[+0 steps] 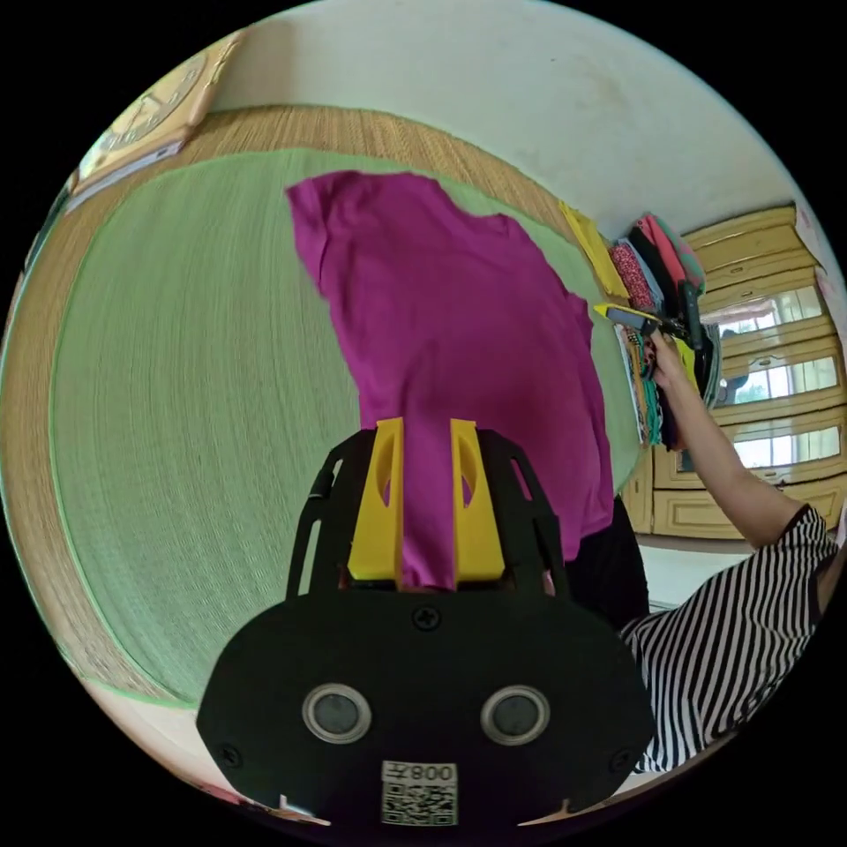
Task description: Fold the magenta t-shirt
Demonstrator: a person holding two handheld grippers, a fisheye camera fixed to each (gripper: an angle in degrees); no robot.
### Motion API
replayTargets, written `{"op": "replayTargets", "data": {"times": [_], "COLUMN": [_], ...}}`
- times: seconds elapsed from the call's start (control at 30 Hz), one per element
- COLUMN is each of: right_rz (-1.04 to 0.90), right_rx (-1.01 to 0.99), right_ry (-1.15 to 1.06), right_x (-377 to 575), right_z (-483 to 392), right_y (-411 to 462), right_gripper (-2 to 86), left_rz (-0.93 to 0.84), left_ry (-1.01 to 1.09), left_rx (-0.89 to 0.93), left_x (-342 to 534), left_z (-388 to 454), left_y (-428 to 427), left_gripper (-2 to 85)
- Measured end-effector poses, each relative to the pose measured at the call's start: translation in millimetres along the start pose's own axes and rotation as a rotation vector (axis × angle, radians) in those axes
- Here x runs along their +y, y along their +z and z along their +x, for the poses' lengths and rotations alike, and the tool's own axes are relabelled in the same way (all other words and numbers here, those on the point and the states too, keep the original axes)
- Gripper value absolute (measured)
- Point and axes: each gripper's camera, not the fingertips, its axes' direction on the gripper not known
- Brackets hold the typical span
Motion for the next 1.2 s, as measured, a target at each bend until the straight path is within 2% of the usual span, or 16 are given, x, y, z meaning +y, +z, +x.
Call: {"op": "replayTargets", "data": {"times": [0.17, 0.27, 0.47, 0.63, 0.7, 0.8, 1.0, 1.2], "right_rz": [-0.042, -0.078, 0.070, 0.145, 0.152, 0.136, -0.056, -0.123], "right_rx": [0.059, 0.102, -0.027, -0.181, -0.259, -0.343, -0.410, -0.281], "right_ry": [-0.012, -0.017, 0.216, 0.478, 0.508, 0.448, 0.323, 0.293], "right_x": [-32, -49, -61, -24, -2, 44, 161, 213], "right_z": [17, 28, 111, 202, 212, 192, 95, 40], "right_y": [35, 52, 16, -14, -14, -7, 26, 39], "right_gripper": [6.0, 2.2, 0.7, 1.4, 2.4, 4.3, 6.4, 7.7], "left_rz": [0.006, -0.017, -0.029, -0.012, -0.007, 0.000, 0.015, 0.010], "left_ry": [-0.089, -0.129, -0.155, -0.180, -0.185, -0.175, -0.180, -0.200], "left_rx": [0.015, 0.031, 0.034, 0.055, 0.062, 0.080, 0.079, 0.063], "left_x": [36, 40, 36, 46, 50, 56, 69, 81], "left_z": [-29, -49, -79, -102, -108, -114, -127, -141], "left_y": [9, 20, 29, 28, 28, 29, 30, 34], "left_gripper": [8.4, 8.2, 7.9, 8.2, 8.3, 8.6, 9.2, 9.1]}}
